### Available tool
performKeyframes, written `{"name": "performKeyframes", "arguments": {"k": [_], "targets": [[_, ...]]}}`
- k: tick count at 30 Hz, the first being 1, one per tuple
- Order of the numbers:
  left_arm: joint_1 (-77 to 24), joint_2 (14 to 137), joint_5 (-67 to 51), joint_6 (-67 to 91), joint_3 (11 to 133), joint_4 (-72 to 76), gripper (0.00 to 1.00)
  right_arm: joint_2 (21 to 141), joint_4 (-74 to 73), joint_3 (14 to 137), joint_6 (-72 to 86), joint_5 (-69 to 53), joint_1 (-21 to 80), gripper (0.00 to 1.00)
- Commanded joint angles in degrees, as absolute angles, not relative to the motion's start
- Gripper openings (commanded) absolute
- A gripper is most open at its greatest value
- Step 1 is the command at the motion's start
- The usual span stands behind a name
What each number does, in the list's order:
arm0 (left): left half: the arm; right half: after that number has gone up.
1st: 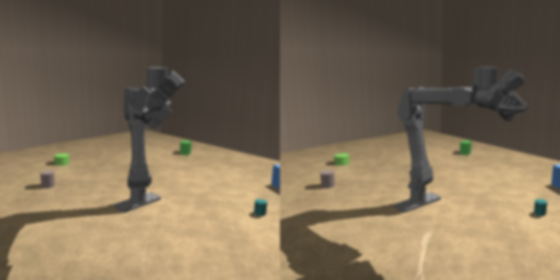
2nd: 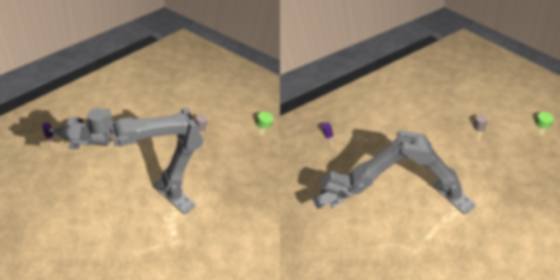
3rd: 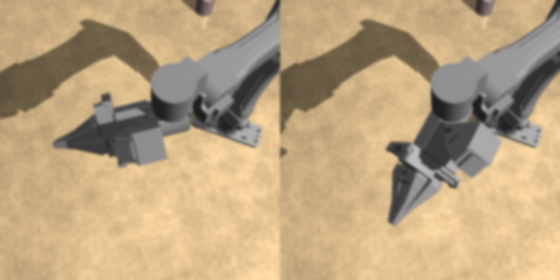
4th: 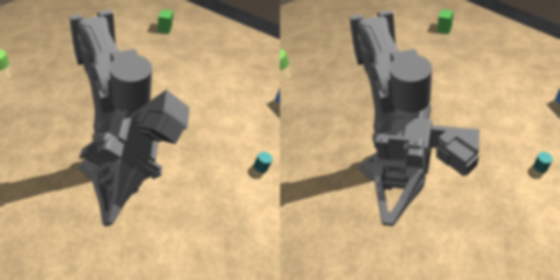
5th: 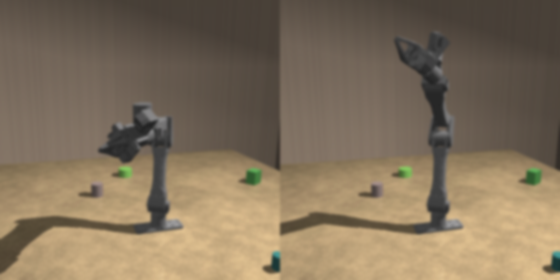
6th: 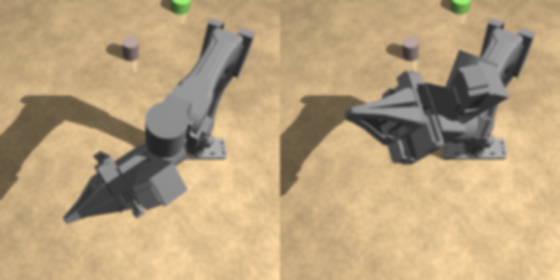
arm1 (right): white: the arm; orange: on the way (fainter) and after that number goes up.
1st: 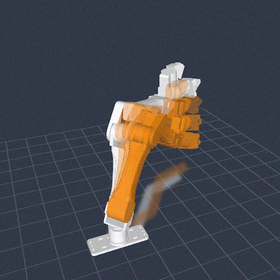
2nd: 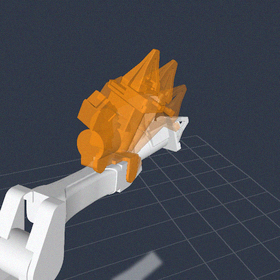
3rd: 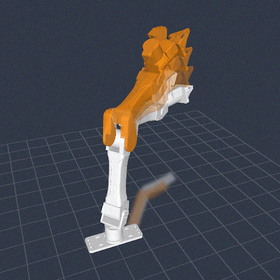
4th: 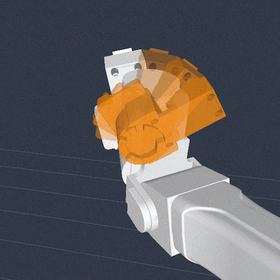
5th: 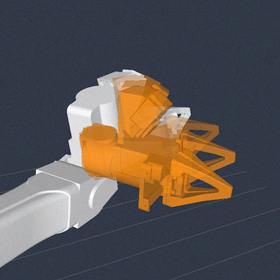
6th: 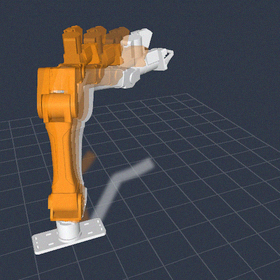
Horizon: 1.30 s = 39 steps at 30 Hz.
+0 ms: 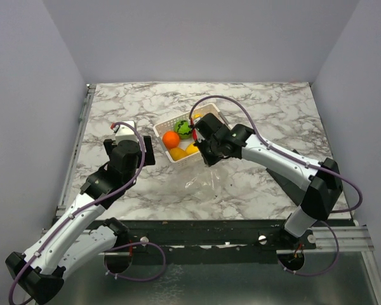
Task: Place the food in the zip-top bag and seal the zipper
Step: Pick up the zipper food storage bag at the center of the board.
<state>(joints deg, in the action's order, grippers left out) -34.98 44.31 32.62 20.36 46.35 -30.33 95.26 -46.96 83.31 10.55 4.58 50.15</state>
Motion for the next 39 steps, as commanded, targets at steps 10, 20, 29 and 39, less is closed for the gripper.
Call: {"name": "performKeyframes", "arguments": {"k": [10, 20, 29, 39], "targets": [[-35.1, 43.6, 32.1, 20.7, 45.6, -29.8, 0.98, 89.0, -53.6, 89.5, 7.6, 7.3, 50.6, 0.01], [-35.1, 43.3, 32.1, 20.8, 45.6, -29.8, 0.98, 88.1, -58.1, 95.7, 7.1, 8.7, 50.7, 0.01], [-35.1, 44.3, 30.4, 20.7, 45.7, -29.8, 0.98, 81.2, -55.3, 91.9, 4.7, 6.5, 50.6, 0.01], [-35.1, 44.4, 25.5, 22.2, 46.8, -29.7, 0.99, 66.5, -43.5, 78.0, -2.6, 1.8, 50.7, 0.01]]}}
